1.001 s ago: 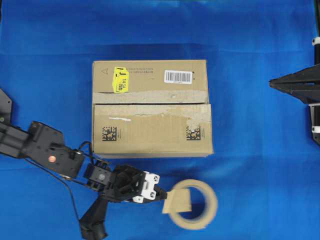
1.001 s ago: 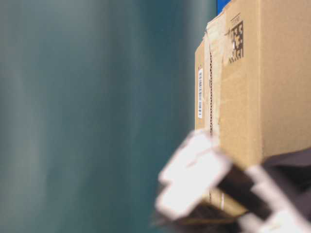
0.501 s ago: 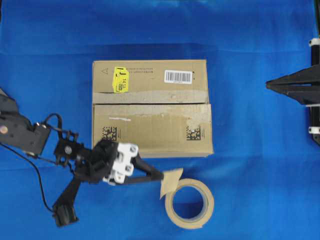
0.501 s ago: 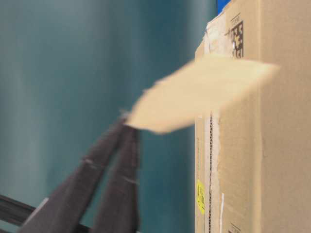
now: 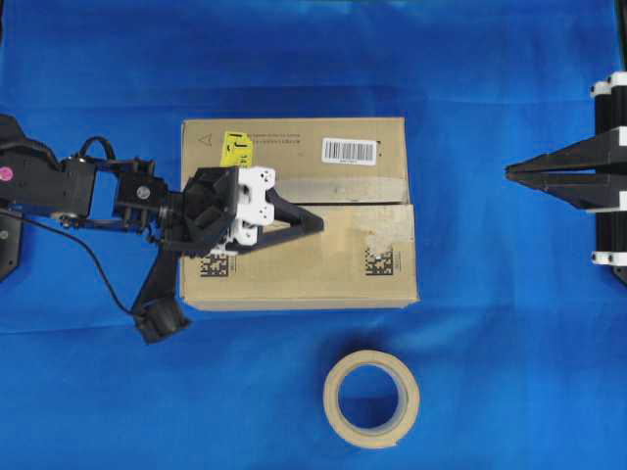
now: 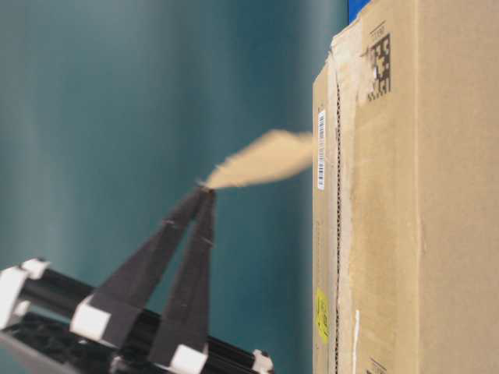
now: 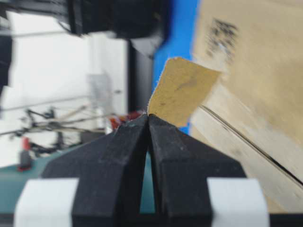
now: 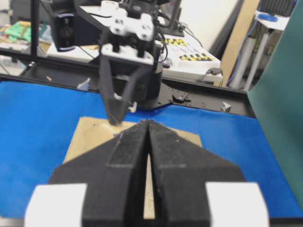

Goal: Apply tape along the seams of the closed cardboard box to seal it securely.
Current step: 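Carry the tape strip to the box's top seam and press it down, then move the right gripper in and press the tape onto the seam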

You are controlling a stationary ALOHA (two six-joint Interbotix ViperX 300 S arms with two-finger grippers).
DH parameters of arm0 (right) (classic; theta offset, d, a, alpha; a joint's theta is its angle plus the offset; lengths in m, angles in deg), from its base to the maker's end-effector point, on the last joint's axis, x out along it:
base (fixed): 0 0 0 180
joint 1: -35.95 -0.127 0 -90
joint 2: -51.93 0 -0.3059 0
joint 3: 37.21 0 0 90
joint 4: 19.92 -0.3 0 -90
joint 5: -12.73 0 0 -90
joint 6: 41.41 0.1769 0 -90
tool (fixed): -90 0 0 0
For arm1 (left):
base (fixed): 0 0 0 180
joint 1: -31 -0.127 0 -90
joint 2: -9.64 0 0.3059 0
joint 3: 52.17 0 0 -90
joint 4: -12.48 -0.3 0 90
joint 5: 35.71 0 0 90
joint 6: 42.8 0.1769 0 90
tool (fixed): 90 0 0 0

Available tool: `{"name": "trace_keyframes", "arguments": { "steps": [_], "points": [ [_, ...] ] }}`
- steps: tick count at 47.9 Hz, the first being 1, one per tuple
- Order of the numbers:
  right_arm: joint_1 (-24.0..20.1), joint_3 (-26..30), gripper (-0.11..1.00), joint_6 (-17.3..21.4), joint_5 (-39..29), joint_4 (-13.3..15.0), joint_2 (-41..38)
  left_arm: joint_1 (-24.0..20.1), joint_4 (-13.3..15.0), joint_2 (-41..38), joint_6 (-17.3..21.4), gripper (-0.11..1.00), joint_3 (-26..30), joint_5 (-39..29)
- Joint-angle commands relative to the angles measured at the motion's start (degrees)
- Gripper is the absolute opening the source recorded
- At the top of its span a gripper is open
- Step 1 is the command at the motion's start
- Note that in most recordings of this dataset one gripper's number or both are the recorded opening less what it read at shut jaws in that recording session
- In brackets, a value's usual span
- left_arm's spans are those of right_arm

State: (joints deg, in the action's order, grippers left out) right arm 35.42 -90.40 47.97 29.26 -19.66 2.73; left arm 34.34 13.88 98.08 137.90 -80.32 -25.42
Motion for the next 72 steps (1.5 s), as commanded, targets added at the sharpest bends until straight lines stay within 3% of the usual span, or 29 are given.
{"name": "trace_keyframes", "arguments": {
  "steps": [1, 26, 42, 59, 72],
  "points": [
    [-0.09, 0.79, 0.00, 0.09, 0.26, 0.09, -0.26, -1.41, -0.09, 0.88, -0.09, 0.00, 1.14, -1.67],
    [-0.09, 0.53, 0.00, 0.00, 0.18, 0.09, -1.49, -5.19, -0.09, 0.88, 0.18, 0.00, 0.70, -13.71],
    [-0.09, 0.62, 0.00, -0.09, 1.76, 0.09, -4.04, -6.24, -0.09, 0.70, 6.24, 0.00, 1.05, -18.63],
    [0.09, 2.99, 0.00, 0.70, 6.86, -0.70, -12.22, -7.21, -0.09, 0.70, 7.29, 0.00, 1.14, -19.25],
    [0.70, 9.05, 0.00, 0.97, 8.53, -1.67, -22.68, -7.03, -0.09, 0.70, 7.29, 0.00, 1.14, -19.78]
  ]
}}
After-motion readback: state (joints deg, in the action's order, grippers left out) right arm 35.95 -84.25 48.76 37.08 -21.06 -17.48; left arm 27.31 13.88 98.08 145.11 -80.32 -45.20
